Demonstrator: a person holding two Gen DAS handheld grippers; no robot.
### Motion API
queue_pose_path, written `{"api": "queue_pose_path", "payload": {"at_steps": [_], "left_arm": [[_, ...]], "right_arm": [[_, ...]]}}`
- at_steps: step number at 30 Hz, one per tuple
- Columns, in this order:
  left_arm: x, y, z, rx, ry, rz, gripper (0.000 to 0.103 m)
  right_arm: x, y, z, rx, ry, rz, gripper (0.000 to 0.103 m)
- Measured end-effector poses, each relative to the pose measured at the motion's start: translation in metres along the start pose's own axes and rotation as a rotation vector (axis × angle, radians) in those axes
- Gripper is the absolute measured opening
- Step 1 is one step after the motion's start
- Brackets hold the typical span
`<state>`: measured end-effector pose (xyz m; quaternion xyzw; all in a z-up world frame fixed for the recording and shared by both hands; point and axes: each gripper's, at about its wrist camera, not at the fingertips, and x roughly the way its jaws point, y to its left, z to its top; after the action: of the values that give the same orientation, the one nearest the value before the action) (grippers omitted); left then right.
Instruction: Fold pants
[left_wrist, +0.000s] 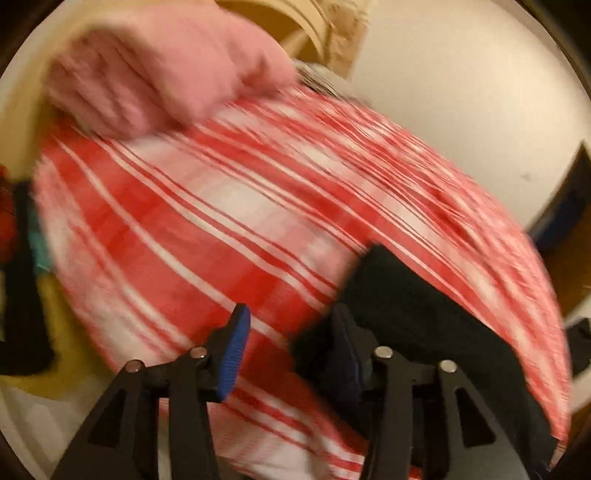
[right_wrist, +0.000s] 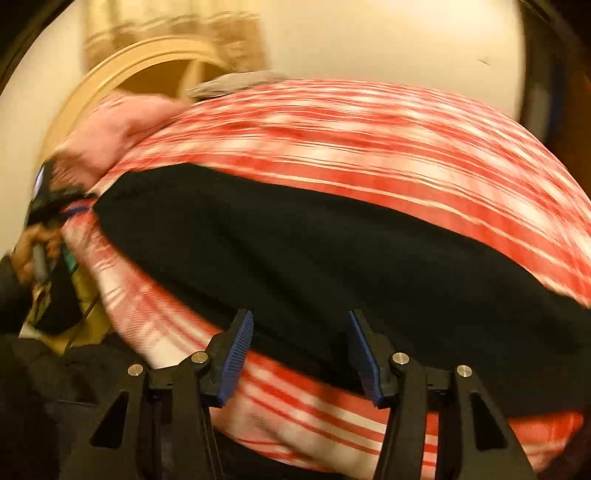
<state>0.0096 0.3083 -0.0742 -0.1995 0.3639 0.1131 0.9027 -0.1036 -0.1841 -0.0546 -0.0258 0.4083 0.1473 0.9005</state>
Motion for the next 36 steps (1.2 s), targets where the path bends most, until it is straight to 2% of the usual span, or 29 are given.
{"api": "queue_pose_path", "payload": {"at_steps": [1,2,6,9,11,13,16,18,20,23,24,25,27,28,31,33,36], "left_arm": [[-0.007,-0.001,0.002,0.015,-0.028,0.030,0.048],[-0.014,-0.004,0.004,0.038,-0.052,0.030,0.048],[-0.027,-0.046,-0.003,0.218,-0.081,-0.021,0.049],[-0.022,-0.084,-0.021,0.362,-0.062,-0.067,0.052],[-0.015,-0.103,-0.033,0.426,-0.037,-0.080,0.056],[-0.009,-0.116,-0.041,0.451,-0.018,-0.091,0.059],[-0.007,-0.129,-0.050,0.479,0.010,-0.121,0.063],[-0.006,-0.133,-0.055,0.520,0.000,-0.094,0.064],[-0.002,-0.133,-0.060,0.558,0.001,-0.045,0.064],[0.003,-0.123,-0.067,0.561,0.006,-0.022,0.071],[0.002,-0.120,-0.069,0.561,-0.010,-0.016,0.080],[0.003,-0.117,-0.070,0.567,-0.017,0.007,0.086],[-0.001,-0.110,-0.069,0.576,-0.014,0.015,0.086],[-0.002,-0.108,-0.067,0.580,-0.010,0.021,0.086],[-0.011,-0.112,-0.064,0.600,-0.035,0.053,0.085],[-0.021,-0.122,-0.063,0.607,-0.062,0.017,0.085],[-0.032,-0.149,-0.064,0.625,-0.075,-0.072,0.085]], "right_arm": [[0.008,0.013,0.001,-0.055,0.020,0.022,0.039],[0.016,0.021,0.001,-0.092,0.038,0.031,0.034],[0.036,0.043,-0.001,-0.234,0.048,-0.014,0.034],[0.043,0.047,-0.001,-0.292,0.031,-0.076,0.031],[0.046,0.051,0.000,-0.309,0.017,-0.089,0.016],[0.050,0.058,0.002,-0.307,0.018,-0.089,0.006],[0.048,0.057,0.004,-0.287,0.053,-0.028,0.004],[0.043,0.056,0.000,-0.270,0.068,0.020,0.004],[0.045,0.054,-0.008,-0.260,0.092,0.031,0.004],[0.049,0.047,-0.014,-0.200,0.099,0.083,0.004],[0.048,0.044,-0.014,-0.178,0.109,0.106,0.004],[0.048,0.042,-0.013,-0.164,0.124,0.124,0.004],[0.041,0.033,-0.010,-0.097,0.145,0.194,0.004],[0.033,0.023,-0.006,-0.034,0.116,0.261,0.004],[0.011,-0.015,0.011,0.169,-0.009,0.382,0.004],[0.004,-0.041,0.022,0.289,-0.091,0.364,0.005],[0.013,-0.055,0.039,0.299,-0.117,0.223,0.005]]}}
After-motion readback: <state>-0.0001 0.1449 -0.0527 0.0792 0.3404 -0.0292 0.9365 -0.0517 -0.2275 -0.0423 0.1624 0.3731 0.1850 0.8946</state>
